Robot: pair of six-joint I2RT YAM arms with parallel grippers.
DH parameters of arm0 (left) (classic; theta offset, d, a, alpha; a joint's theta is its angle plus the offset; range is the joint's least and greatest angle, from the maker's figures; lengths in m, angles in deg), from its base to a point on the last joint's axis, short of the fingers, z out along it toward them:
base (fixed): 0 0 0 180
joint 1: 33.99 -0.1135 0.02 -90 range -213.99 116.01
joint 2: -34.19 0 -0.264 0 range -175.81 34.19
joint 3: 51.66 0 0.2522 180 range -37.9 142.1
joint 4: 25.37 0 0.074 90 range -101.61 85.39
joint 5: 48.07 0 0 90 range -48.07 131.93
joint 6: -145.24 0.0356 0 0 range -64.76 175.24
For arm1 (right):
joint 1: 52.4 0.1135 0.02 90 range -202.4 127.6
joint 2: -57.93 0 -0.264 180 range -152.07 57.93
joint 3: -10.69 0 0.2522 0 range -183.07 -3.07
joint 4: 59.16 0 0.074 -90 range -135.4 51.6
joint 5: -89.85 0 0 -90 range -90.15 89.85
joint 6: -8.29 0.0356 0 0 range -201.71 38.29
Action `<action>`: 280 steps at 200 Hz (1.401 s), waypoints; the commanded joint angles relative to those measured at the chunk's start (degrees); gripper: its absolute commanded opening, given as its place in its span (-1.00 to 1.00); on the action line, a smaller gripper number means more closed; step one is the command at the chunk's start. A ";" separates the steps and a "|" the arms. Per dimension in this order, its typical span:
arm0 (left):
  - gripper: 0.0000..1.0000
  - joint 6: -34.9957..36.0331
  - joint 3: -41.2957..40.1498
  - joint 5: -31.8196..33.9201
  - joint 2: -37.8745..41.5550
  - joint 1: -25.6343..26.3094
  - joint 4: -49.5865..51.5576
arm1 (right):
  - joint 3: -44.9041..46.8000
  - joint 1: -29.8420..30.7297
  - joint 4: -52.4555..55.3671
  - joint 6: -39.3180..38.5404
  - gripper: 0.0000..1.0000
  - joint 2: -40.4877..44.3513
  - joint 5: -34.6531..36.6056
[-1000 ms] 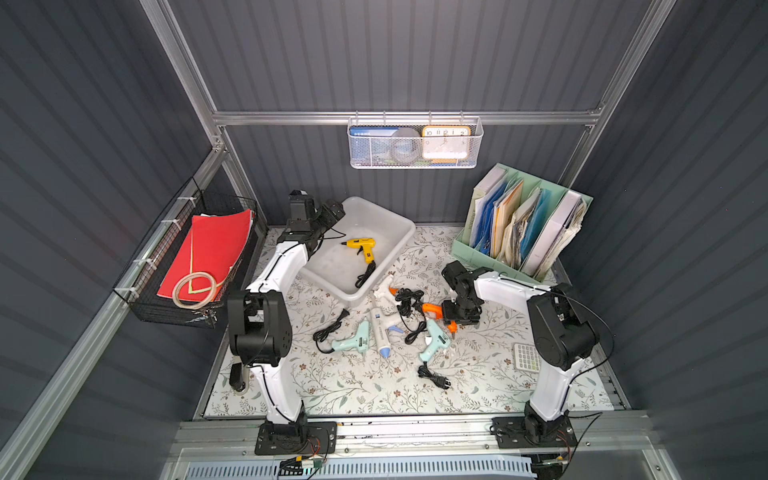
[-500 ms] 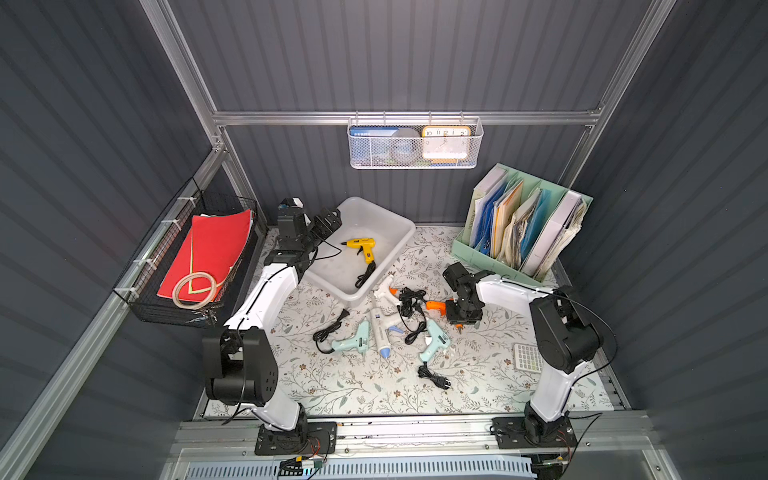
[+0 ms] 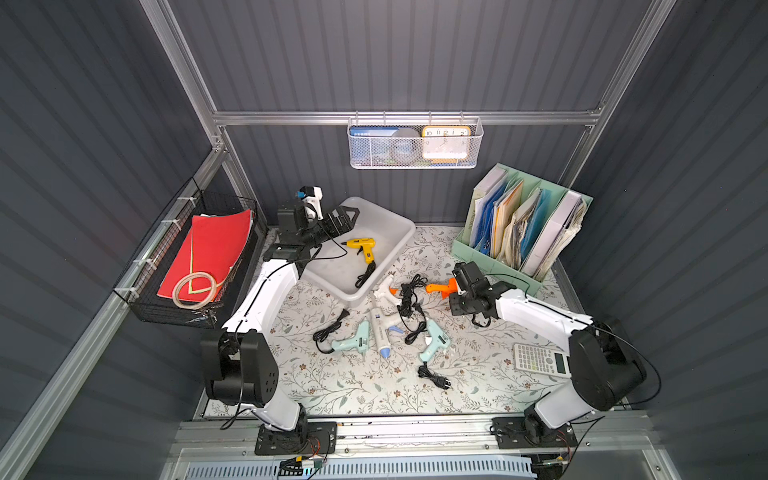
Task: Put the hot melt glue gun into the storage box
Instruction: Pick up the hot melt adhesive gun from the center of the board.
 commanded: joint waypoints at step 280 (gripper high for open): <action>0.10 47.39 32.72 -19.37 -27.61 20.59 54.99 | 4.06 8.57 -18.75 -18.37 -1.00 11.71 10.41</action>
